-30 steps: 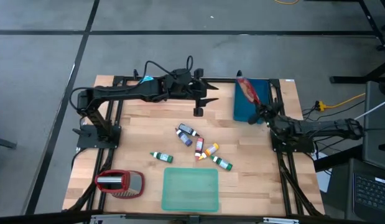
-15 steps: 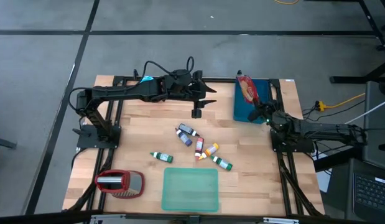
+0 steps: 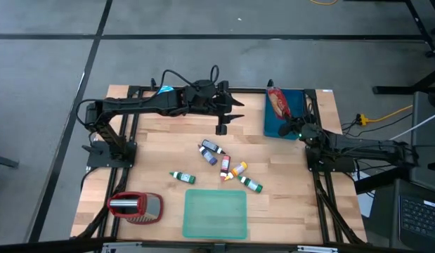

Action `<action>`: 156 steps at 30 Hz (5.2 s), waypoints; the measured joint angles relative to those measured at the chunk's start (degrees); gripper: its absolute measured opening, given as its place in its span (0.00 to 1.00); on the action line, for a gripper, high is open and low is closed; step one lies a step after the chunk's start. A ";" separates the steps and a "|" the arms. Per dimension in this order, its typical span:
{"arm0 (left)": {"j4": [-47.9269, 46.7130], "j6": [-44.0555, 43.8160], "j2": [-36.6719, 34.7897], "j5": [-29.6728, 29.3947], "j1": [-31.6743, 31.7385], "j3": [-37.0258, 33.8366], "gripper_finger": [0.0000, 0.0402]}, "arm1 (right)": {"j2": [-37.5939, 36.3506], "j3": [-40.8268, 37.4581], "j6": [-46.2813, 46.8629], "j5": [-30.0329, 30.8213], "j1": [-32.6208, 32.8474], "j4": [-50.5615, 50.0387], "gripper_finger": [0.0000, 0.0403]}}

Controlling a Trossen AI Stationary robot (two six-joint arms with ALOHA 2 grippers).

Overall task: Pick & Place Food Item
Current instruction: Put the red popcorn bag into the blue bin, then put the left green food coloring bottle into the green bin

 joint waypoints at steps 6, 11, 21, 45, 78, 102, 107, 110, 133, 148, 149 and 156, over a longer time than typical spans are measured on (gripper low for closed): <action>-0.43 -0.30 -0.15 0.02 0.00 0.00 0.40 | 0.05 0.02 1.34 -2.20 -1.62 -0.09 0.04; -0.76 -0.63 -0.15 0.00 0.07 0.00 0.40 | 1.04 0.02 3.59 -1.97 -2.76 -0.07 0.04; -1.74 -0.77 -0.15 0.00 0.07 0.00 0.40 | 4.17 0.02 7.84 -0.05 -3.90 -0.15 0.04; -1.01 -2.17 -0.15 2.39 1.39 0.00 0.40 | 3.91 0.13 7.90 -9.05 -3.62 11.97 0.51; 52.30 -19.24 -33.80 -23.53 -19.39 -64.45 0.40 | 14.46 8.50 -21.26 -35.63 17.32 40.04 0.52; 29.47 -26.02 -33.95 -28.96 -26.04 -67.95 0.40 | 43.12 25.57 -25.63 -30.05 19.90 37.19 0.52; 25.44 -31.65 -33.95 -19.77 -27.49 -67.95 0.40 | 43.12 25.57 -25.64 -30.07 19.90 37.07 0.52; 21.37 -35.67 -33.95 -17.79 -29.41 -67.95 0.40 | 43.12 25.57 -25.64 -30.07 19.90 37.07 0.52; 2.09 -42.84 -32.68 -19.59 -38.71 -67.95 0.40 | 43.12 25.59 -23.78 -32.12 19.90 39.82 0.52; 7.79 -43.72 -22.25 -16.15 -38.56 -67.95 0.40 | 43.12 25.59 -22.77 -32.67 19.90 39.81 0.52; 7.83 -44.12 -21.92 -16.15 -38.56 -67.95 0.40 | 43.12 25.59 -22.77 -32.67 19.90 39.82 0.52; 11.56 -43.89 -21.22 -17.18 -38.26 -67.95 0.40 | 43.12 25.59 -22.77 -32.67 19.90 39.82 0.52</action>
